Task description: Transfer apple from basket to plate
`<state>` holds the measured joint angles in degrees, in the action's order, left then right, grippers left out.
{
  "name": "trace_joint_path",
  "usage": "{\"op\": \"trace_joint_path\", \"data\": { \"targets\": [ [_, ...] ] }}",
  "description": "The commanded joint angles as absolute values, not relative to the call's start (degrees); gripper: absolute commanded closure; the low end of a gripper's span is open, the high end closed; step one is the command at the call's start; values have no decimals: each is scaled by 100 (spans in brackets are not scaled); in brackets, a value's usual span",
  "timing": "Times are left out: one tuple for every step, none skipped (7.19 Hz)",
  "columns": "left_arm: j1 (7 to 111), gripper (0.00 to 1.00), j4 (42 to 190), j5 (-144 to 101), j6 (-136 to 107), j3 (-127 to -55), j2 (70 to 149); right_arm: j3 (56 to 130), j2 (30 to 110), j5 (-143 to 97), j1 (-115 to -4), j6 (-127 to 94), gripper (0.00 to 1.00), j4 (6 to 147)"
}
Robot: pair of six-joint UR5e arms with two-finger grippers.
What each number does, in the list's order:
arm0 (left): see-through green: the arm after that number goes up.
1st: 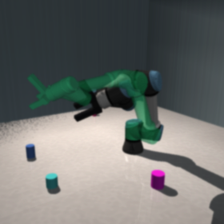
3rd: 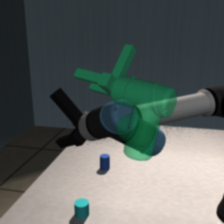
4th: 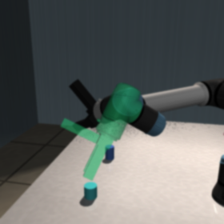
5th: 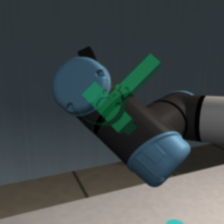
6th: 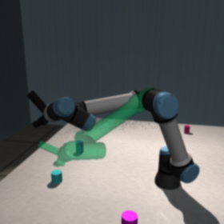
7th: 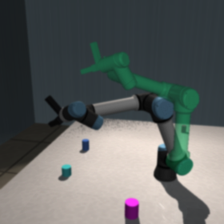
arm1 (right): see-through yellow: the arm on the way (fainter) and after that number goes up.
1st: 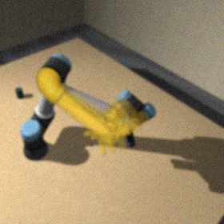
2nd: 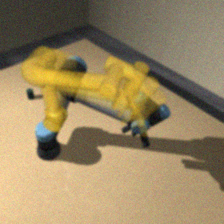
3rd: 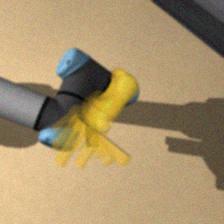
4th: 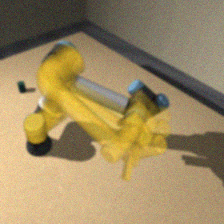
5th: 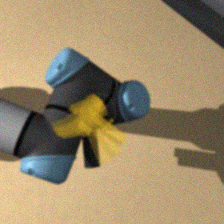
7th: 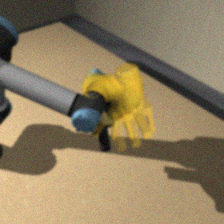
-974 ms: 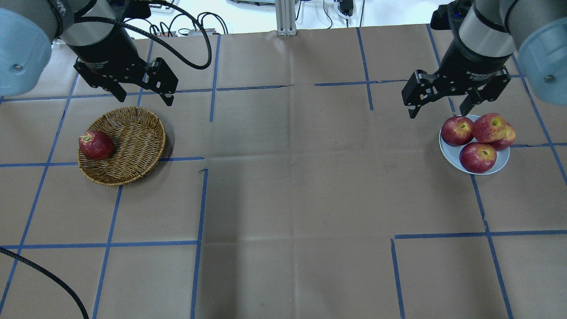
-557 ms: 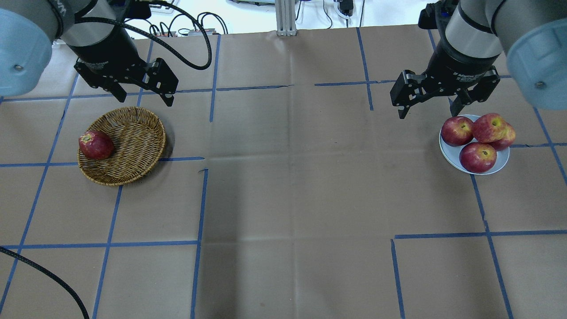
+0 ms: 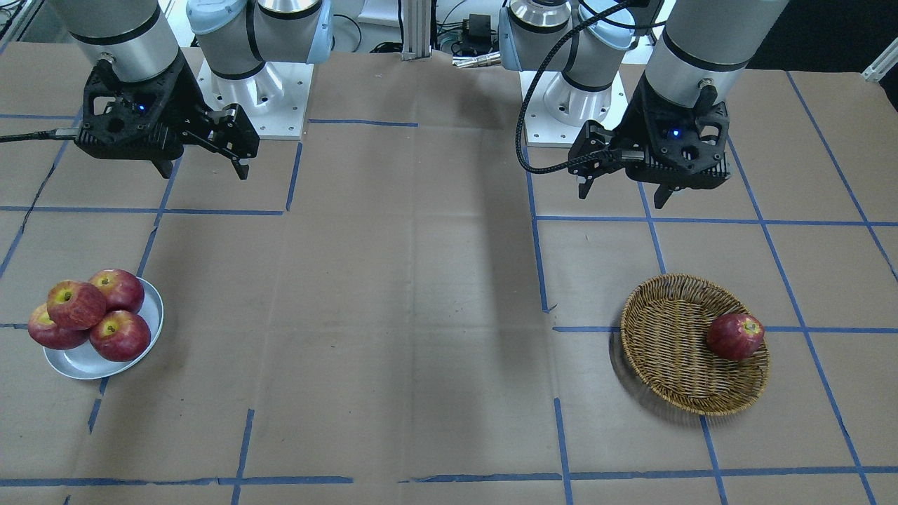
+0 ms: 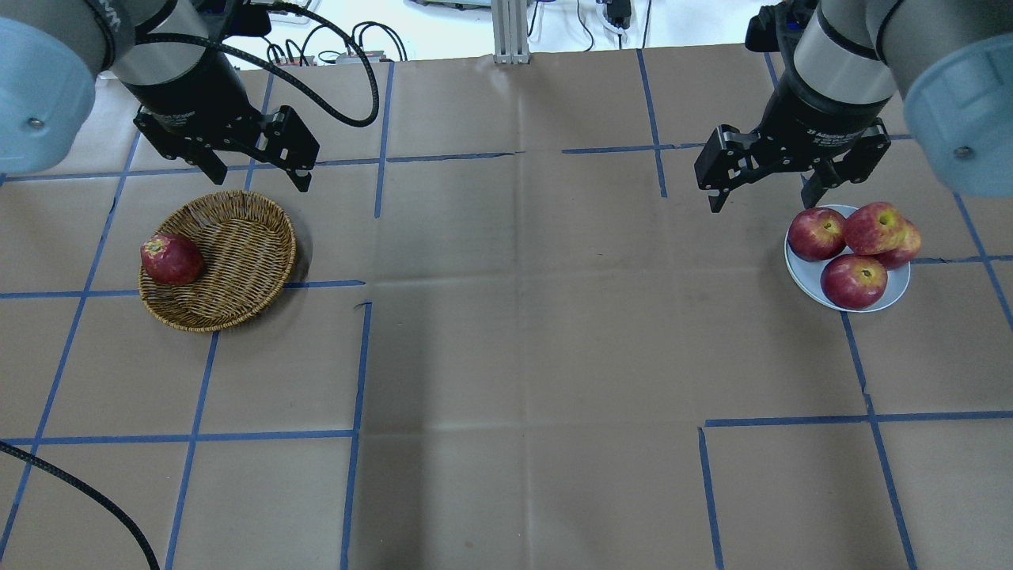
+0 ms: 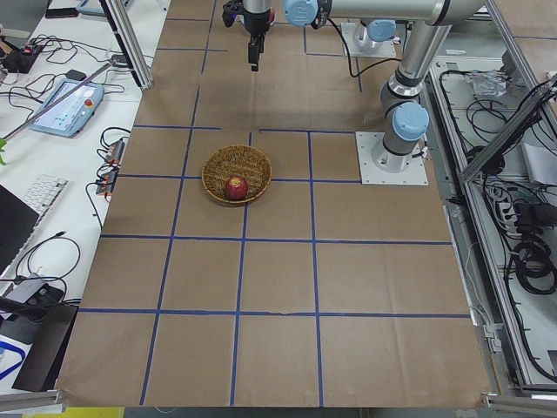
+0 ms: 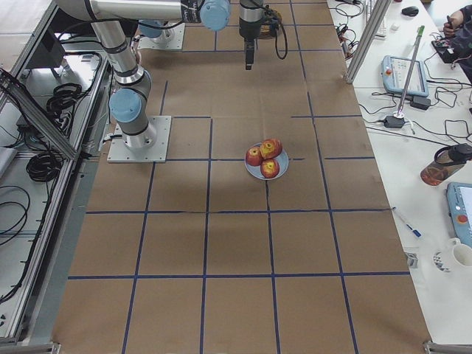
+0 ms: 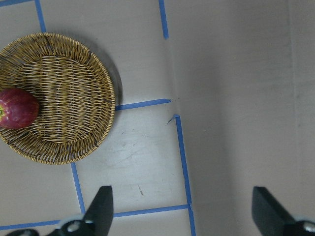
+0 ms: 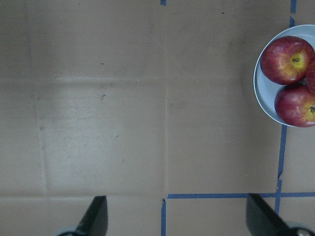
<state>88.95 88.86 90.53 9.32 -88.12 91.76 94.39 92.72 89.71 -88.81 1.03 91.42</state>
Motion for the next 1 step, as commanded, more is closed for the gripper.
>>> {"op": "trace_joint_path", "data": {
  "targets": [
    [8895,1,8877,9053,932,-8815,9176,9448,9264,8991,-8886,105,0,9141]
  ]
}}
